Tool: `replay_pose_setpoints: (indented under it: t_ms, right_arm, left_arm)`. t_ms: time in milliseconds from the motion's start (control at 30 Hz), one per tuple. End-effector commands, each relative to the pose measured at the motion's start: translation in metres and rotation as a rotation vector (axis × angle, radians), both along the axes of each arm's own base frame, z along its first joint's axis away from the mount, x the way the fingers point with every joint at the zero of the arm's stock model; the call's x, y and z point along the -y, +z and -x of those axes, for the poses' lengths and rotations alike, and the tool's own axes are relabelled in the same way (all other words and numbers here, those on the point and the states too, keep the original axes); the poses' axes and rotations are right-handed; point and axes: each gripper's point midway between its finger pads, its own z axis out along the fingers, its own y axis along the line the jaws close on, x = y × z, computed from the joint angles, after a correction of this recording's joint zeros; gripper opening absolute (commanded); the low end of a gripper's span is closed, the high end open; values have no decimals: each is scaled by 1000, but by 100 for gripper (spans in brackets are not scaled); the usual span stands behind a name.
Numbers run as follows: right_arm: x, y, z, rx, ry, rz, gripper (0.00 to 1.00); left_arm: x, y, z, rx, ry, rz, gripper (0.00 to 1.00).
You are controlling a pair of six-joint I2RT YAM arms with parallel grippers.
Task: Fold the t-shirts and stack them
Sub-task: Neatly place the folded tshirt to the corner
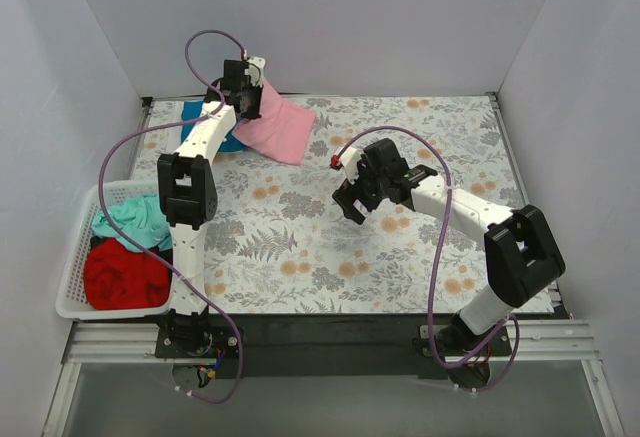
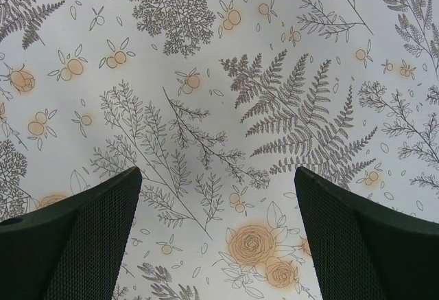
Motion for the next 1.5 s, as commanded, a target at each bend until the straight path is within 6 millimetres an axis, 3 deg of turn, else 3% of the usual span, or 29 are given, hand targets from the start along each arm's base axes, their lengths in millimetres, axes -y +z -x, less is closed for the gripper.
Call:
replay_pose_setpoints:
  t_ms: [0, 300, 1000, 1200, 1467]
  right_arm:
    - [-2, 8, -2, 20, 6, -20, 98]
    - [-6, 9, -1, 4, 13, -36, 98]
    - [-8, 15, 3, -9, 5, -62, 98]
    - [-11, 16, 3, -13, 10, -67, 98]
    - [-12, 14, 1, -15, 10, -65, 98]
  left_arm:
    - [-22, 63, -10, 147, 19, -48, 0]
    - [-39, 104, -4, 223, 34, -112, 0]
    - [-60, 155, 23, 307, 50, -139, 0]
    - [-73, 154, 21, 303, 71, -146, 0]
    - [-101, 132, 10, 277, 129, -140, 0]
